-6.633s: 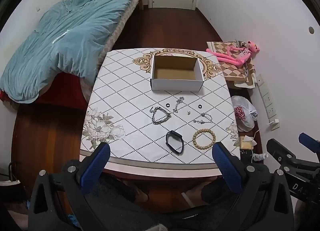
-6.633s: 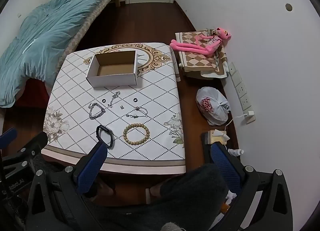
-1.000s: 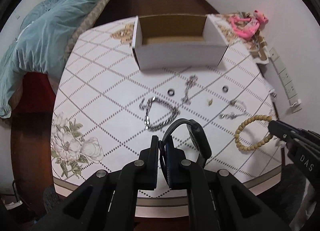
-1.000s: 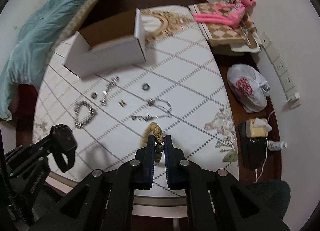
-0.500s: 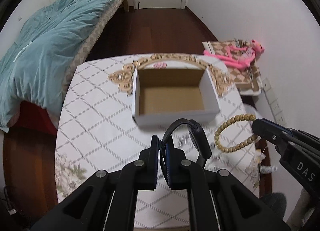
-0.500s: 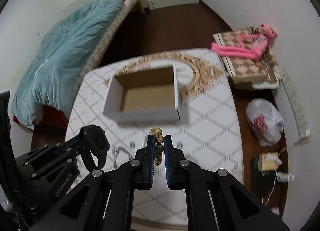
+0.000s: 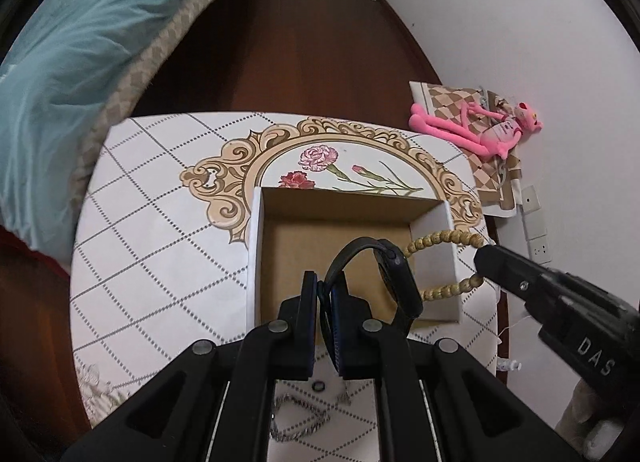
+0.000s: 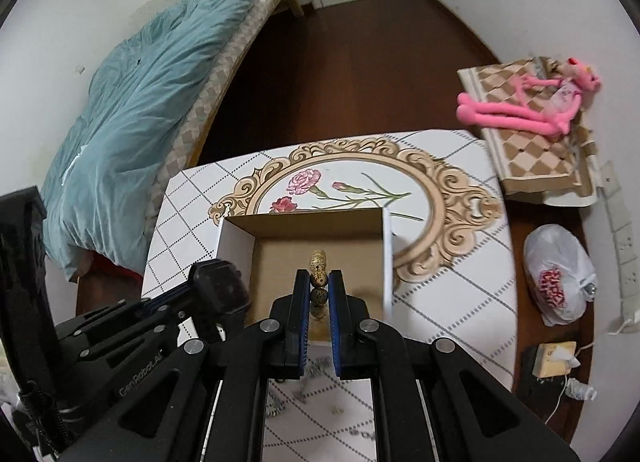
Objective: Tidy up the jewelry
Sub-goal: 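Release the watch band into the box with the left tool while the right tool releases the bracelet, then withdraw both open tools from the box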
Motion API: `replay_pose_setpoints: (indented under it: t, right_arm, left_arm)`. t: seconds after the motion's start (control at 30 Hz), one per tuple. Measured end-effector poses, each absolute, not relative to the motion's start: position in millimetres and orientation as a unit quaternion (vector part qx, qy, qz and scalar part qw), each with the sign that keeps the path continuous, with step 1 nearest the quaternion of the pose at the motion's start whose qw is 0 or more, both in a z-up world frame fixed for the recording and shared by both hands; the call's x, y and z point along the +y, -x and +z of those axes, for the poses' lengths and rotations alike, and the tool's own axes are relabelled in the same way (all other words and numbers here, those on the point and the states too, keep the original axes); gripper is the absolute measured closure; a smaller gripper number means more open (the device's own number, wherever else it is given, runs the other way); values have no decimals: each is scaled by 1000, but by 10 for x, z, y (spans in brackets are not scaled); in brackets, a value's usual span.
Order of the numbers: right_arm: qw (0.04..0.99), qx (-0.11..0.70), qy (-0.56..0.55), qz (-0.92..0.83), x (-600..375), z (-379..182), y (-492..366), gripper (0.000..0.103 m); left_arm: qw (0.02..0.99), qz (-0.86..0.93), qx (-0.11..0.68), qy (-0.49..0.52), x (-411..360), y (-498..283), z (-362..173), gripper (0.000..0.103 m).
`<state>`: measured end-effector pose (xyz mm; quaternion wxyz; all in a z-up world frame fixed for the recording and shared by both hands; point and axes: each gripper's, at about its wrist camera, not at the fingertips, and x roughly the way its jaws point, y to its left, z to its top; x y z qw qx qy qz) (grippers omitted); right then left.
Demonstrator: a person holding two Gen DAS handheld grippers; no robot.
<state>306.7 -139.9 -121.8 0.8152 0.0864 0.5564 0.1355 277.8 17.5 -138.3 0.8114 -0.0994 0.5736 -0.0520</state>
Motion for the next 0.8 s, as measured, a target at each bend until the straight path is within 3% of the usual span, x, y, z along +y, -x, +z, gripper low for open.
replay_pose_setpoints:
  t: [0.17,0.27,0.3,0.33,0.37,0.4,0.47,0.53,0.7,0.8]
  right_arm:
    - [794,583,-87,148,-1310,-1461,-3275,94]
    - [778,600,-93,158,-1292,-1579,-3359,93]
    - [772,608,-95,160,-1293,-1619,-3393,93]
    - [767,614,-98,159,-1298,-1646,-3415,93]
    - [762,619,-102,160,-1306,-1669,-3433,93]
    - [759,623,-103,159,-1321,-1684,-3442,92]
    - [763,621,-98,150,-1364,-1669,-3438,81]
    - [769,616,-95,143,-1403,-1627,-3411,55]
    - [788,604,-48,107,-1430,-1527,-3298,16]
    - [797,599,-2,78,-1375,-1548,-3190,12]
  left_arm:
    - [793,-46,597,110,221,-3000,-1547,93]
    - [785,-40,607,113,247,-3102,-1612,77]
    - [787,-39,606,111,247,-3119,-1606,54]
    - [788,-34,605,105,249,-3132,-1599,17]
    - [790,-30,603,101,254,-3139,-1585,5]
    - [794,-31,599,101,272,-3146,-1561,3]
    - [797,-22,595,97,311,-3126,-1522,3]
    - [801,-11,592,91,354,-3108,-1493,2]
    - [830,37,555,49,447,-2922,-1408,1]
    - [840,60,538,26,502,-2780,-1399,0]
